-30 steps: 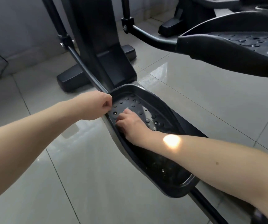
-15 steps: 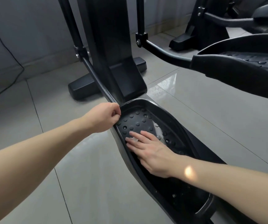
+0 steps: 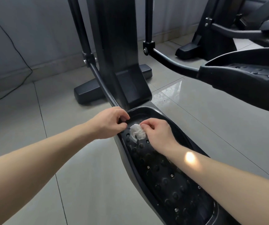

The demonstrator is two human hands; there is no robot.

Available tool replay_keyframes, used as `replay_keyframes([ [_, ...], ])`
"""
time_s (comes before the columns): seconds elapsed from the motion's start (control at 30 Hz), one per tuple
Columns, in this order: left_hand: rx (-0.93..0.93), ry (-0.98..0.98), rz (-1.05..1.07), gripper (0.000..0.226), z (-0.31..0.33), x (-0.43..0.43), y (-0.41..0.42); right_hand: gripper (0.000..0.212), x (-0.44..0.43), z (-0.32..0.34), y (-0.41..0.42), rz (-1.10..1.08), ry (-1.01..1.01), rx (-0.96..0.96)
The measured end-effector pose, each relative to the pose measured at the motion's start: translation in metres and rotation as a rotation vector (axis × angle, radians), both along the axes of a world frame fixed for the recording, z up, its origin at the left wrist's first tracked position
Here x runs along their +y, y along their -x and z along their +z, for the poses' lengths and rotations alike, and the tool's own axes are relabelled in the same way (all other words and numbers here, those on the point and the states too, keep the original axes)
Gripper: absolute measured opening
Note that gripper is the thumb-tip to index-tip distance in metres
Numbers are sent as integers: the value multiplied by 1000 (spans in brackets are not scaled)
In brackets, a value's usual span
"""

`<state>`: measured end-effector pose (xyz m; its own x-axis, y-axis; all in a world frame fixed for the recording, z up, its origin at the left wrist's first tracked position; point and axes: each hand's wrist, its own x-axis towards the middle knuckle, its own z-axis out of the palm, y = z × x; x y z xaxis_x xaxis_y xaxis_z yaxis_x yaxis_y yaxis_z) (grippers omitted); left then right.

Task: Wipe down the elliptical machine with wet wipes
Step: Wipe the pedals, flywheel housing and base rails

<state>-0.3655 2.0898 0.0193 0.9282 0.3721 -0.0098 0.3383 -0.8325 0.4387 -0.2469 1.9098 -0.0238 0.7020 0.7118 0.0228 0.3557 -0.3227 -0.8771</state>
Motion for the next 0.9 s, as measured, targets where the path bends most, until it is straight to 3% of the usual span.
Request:
replay_keyframes([
  [0.13, 34, 259, -18, 32, 2, -14, -8, 13, -8, 4, -6, -29, -57, 189],
  [0.27, -1, 391, -45, 22, 3, -23, -18, 6, -14, 5, -9, -99, -130, 362],
  [0.4, 44, 393, -22, 13, 1, -23, -23, 13, -23, 5, -13, -133, -149, 409],
  [0.5, 84, 282, -20, 12, -5, -19, -24, 11, -26, 5, -14, -198, -47, 269],
  [0.63, 82, -7, -35, 15, -13, -18, -22, 14, -21, 2, -9, -153, -8, 52],
  [0.73, -62, -192, 34, 15, -15, -9, -20, 29, -24, -4, 8, 143, 47, -295],
  [0.8, -106, -203, 133, 15, -15, -3, -15, 46, -28, -13, 23, 376, 235, -482],
  [0.9, -85, -194, 200, 10, -19, 5, -7, 75, -31, -24, 36, 518, 443, -653],
])
